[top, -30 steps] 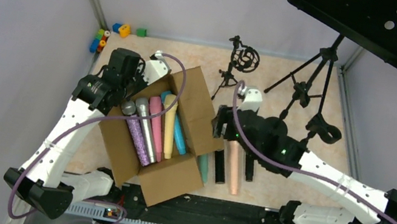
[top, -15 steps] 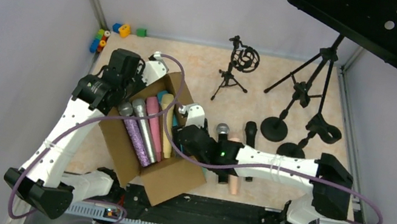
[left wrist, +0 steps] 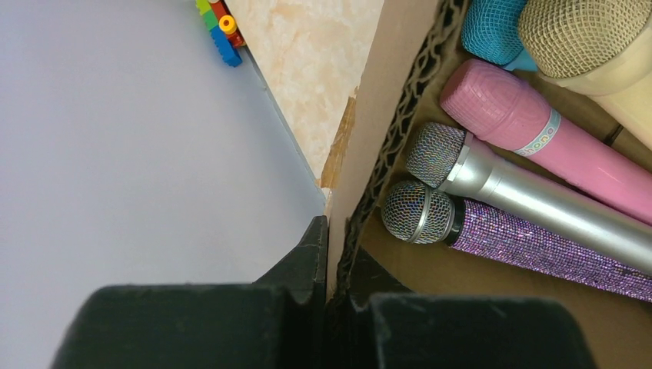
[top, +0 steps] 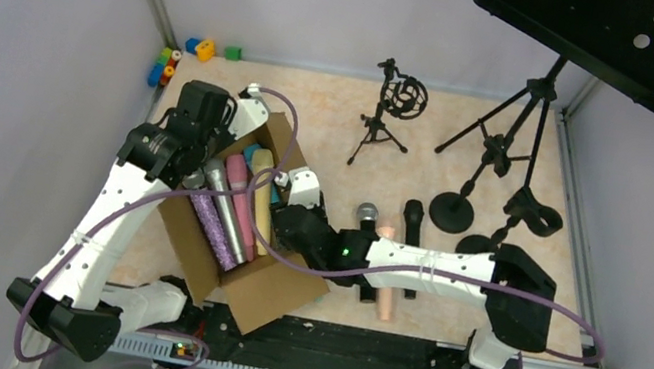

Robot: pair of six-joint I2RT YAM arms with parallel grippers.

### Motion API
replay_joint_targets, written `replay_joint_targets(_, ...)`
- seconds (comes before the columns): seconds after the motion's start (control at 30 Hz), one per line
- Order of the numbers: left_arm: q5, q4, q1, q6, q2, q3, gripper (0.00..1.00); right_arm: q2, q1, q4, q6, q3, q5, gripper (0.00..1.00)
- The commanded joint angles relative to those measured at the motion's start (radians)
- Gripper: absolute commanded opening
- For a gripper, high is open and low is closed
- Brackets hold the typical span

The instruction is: Attach the microphones to the stand

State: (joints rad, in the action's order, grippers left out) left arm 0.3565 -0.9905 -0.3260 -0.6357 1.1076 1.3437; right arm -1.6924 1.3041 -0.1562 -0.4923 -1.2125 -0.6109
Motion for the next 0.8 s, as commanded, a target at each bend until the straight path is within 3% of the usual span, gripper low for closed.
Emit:
replay_joint_targets(0.0,-0.103,0.133,-0.018,0.028,-0.043,-0.013,0.0,0.004,0.079,0.104,0.005,-0.059,0.015,0.56)
replay_joint_targets(0.2,-0.086,0.153,-0.018,0.02,-0.042,-0.027,0.0,0.05,0.119,0.092,0.024,-0.07,-0.053,0.56)
replay_joint_targets(0.37,-0.077,0.144,-0.019,0.02,-0.042,-0.029,0.0,0.054,0.13,0.127,0.055,-0.091,-0.016,0.58)
replay_joint_targets(0.6,-0.086,0.134,-0.019,0.023,-0.056,-0.025,0.0,-0.075,0.08,0.135,-0.006,-0.128,0.073,0.63)
replay_joint_targets(0.77,-0.092,0.129,-0.018,0.023,-0.06,-0.019,0.0,-0.147,0.035,0.109,-0.01,-0.152,0.034,0.65)
